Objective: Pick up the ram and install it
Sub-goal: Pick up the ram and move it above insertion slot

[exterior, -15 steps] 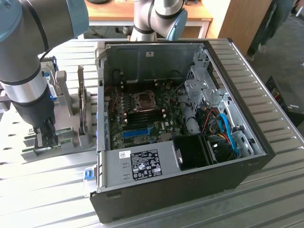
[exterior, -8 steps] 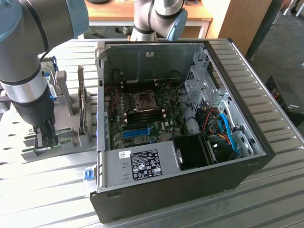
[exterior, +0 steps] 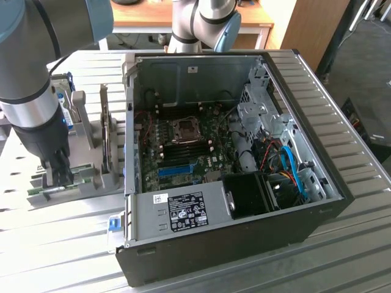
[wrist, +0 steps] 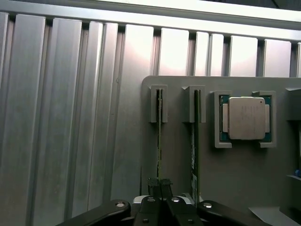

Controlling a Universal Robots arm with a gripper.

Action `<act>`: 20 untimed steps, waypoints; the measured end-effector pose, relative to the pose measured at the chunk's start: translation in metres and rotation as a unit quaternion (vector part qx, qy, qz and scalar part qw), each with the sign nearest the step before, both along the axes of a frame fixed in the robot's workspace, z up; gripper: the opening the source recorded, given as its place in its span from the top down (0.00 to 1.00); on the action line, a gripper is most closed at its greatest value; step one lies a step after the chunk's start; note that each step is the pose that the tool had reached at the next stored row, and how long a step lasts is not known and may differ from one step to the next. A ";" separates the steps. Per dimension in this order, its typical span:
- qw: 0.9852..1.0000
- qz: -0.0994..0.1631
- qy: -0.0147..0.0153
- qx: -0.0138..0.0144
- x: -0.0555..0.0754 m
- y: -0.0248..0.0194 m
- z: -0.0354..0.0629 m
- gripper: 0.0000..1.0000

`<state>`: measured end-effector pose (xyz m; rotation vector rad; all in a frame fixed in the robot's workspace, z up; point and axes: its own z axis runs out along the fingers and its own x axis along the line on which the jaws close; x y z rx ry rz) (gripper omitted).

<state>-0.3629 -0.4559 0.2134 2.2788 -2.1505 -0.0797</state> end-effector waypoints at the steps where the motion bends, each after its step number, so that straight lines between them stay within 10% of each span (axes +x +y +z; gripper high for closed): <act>1: 1.000 0.000 0.000 0.000 0.000 0.0000 0.0013 0.89; 20: 1.000 0.000 0.000 0.000 0.000 0.0000 0.0369 0.89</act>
